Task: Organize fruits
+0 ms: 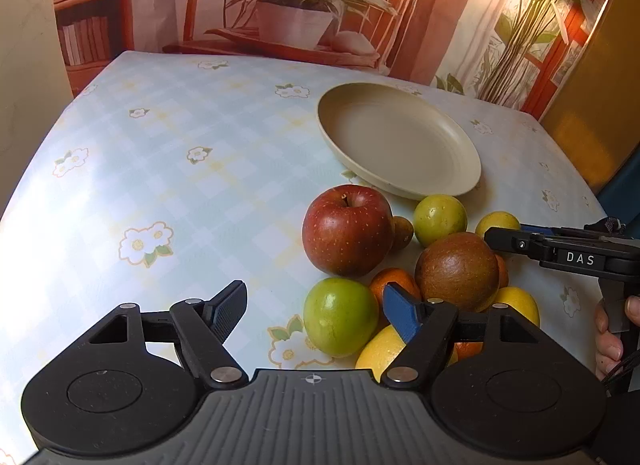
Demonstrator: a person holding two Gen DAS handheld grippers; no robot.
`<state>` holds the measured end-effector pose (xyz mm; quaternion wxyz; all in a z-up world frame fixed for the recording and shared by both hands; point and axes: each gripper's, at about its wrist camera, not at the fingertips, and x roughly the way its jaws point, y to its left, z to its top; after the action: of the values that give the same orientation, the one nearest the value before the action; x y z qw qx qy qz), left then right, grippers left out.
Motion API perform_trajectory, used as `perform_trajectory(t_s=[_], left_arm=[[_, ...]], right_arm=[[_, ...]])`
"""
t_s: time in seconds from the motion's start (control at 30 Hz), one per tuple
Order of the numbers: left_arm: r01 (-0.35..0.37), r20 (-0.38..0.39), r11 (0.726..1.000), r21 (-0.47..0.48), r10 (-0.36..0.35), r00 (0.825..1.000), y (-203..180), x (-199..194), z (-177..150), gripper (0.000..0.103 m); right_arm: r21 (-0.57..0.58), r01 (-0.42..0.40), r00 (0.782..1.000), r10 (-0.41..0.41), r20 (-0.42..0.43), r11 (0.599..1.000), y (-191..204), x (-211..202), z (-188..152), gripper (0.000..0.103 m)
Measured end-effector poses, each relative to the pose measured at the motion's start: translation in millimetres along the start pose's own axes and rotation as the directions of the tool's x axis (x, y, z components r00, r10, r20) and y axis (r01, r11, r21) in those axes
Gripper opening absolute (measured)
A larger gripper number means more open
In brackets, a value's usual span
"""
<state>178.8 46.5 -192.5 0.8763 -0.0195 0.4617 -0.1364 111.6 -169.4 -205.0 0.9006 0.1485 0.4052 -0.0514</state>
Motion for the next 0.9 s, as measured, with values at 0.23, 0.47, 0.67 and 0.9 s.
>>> perform_trajectory(t_s=[0.23, 0.47, 0.67, 0.9], left_arm=[[0.052, -0.037, 0.995, -0.090, -0.056, 0.998, 10.8, 8.3, -0.1, 0.069], [0.089, -0.058, 0.988, -0.126, -0.096, 0.994, 15.9, 18.5, 0.9, 0.067], [0.129, -0.057, 0.983, -0.133, -0.138, 0.989, 16.5, 16.5, 1.3, 0.049], [0.099, -0.020, 0.982, -0.158, -0.104, 0.994, 30.4, 1.2, 3.3, 0.048]], right_arm=[[0.002, 0.000, 1.000, 0.000, 0.001, 1.000, 0.3, -0.5, -0.3, 0.043], [0.002, 0.000, 1.000, 0.000, 0.001, 1.000, -0.1, -1.1, -0.8, 0.043], [0.001, 0.000, 1.000, 0.000, 0.001, 1.000, -0.3, -1.6, -1.3, 0.043], [0.002, 0.000, 1.000, 0.000, 0.002, 1.000, 0.1, -1.0, -1.6, 0.043]])
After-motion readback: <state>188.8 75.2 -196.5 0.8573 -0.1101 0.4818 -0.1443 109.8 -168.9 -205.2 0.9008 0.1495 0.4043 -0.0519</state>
